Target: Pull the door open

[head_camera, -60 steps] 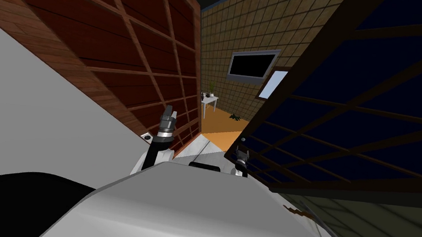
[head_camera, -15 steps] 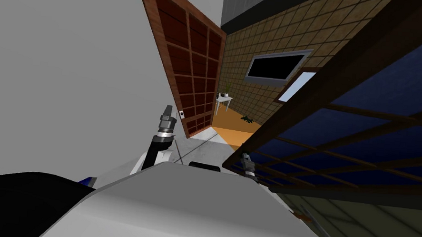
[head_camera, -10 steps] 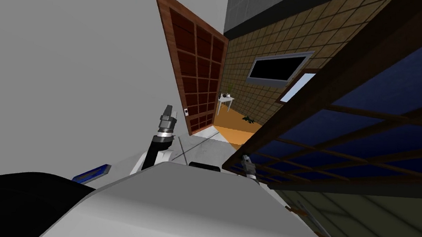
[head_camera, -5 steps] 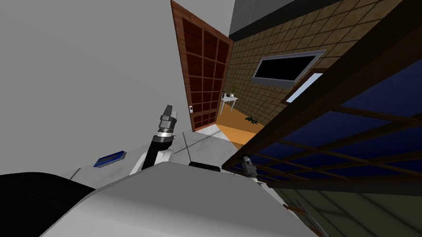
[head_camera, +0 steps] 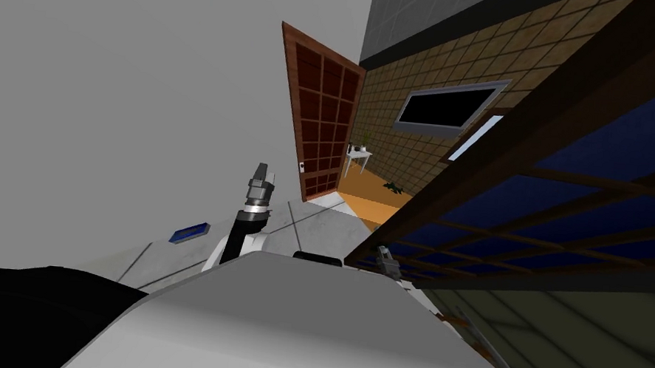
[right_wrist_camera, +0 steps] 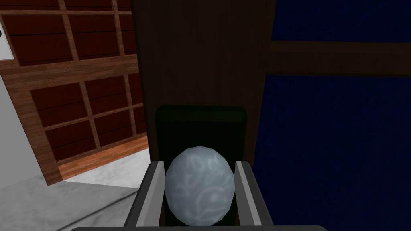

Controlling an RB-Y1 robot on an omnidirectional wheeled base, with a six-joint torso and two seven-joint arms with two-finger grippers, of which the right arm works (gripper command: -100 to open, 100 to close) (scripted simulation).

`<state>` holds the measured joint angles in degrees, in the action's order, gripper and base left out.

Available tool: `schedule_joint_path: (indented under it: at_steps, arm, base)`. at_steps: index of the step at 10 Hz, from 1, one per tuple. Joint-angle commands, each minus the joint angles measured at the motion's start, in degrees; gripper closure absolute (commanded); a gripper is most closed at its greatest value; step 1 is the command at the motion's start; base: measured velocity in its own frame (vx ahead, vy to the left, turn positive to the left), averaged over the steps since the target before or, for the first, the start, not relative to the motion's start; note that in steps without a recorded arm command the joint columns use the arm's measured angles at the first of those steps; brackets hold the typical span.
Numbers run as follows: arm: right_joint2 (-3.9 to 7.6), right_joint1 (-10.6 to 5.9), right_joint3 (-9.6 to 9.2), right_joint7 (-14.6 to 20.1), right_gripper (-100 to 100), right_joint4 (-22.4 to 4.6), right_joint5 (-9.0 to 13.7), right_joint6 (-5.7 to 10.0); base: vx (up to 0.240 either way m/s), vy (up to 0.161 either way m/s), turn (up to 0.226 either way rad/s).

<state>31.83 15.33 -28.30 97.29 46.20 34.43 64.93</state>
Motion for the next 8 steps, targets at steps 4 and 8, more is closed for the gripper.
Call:
schedule_joint_path:
  at_steps: [4, 8]
  arm:
    - [0.82, 0.32, -1.12, 1.7, 100, -1.6, -0.8, 2.66]
    - [1.62, 0.64, -2.25, 3.3, 100, -3.2, -1.7, 5.23]
  base:
    - [-0.187, -0.052, 0.134]
    - [-0.22, -0.053, 0.143]
